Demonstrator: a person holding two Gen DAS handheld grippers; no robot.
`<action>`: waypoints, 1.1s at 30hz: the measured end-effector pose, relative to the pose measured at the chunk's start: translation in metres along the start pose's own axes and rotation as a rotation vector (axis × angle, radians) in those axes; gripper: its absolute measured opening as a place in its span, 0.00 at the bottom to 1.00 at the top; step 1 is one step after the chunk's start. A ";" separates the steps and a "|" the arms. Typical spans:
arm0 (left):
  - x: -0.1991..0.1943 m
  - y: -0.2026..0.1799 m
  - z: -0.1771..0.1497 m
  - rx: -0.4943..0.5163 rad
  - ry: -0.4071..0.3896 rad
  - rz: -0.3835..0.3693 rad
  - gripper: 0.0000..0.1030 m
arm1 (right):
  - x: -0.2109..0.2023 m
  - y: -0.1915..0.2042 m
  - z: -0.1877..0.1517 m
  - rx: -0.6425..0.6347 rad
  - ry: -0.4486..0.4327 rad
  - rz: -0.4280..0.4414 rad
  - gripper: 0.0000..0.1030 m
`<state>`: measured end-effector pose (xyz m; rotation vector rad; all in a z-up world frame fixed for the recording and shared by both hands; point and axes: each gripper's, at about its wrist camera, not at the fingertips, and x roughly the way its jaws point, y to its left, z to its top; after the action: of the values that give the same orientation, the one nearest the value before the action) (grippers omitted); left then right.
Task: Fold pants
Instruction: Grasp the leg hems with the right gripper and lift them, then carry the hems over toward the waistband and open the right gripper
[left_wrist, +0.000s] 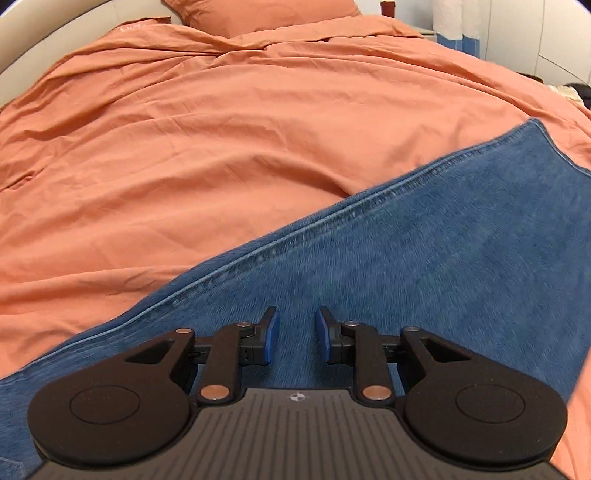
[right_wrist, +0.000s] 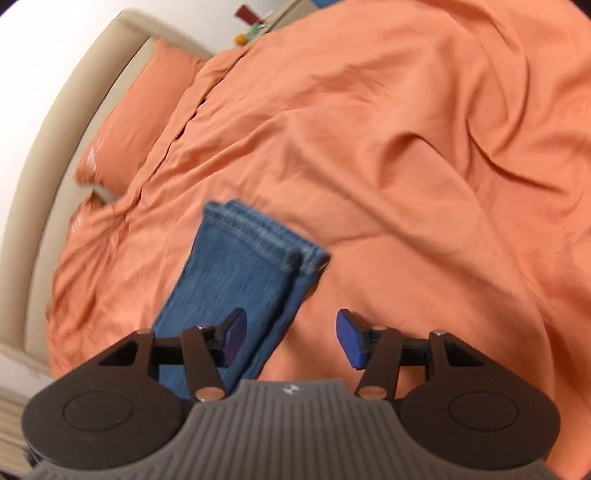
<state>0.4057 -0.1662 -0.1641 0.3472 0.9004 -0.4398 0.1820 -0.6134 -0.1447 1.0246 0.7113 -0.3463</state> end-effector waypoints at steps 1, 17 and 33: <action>0.005 0.000 0.002 -0.006 -0.005 -0.004 0.28 | 0.005 -0.006 0.003 0.029 0.000 0.022 0.50; 0.039 -0.013 0.034 -0.091 -0.095 0.000 0.28 | 0.033 0.009 0.024 -0.061 -0.069 0.052 0.10; -0.109 0.079 -0.043 -0.331 -0.220 0.030 0.29 | -0.066 0.237 -0.046 -0.619 -0.250 0.190 0.09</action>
<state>0.3569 -0.0543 -0.0922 0.0082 0.7360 -0.2880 0.2528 -0.4603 0.0400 0.4426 0.4439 -0.0722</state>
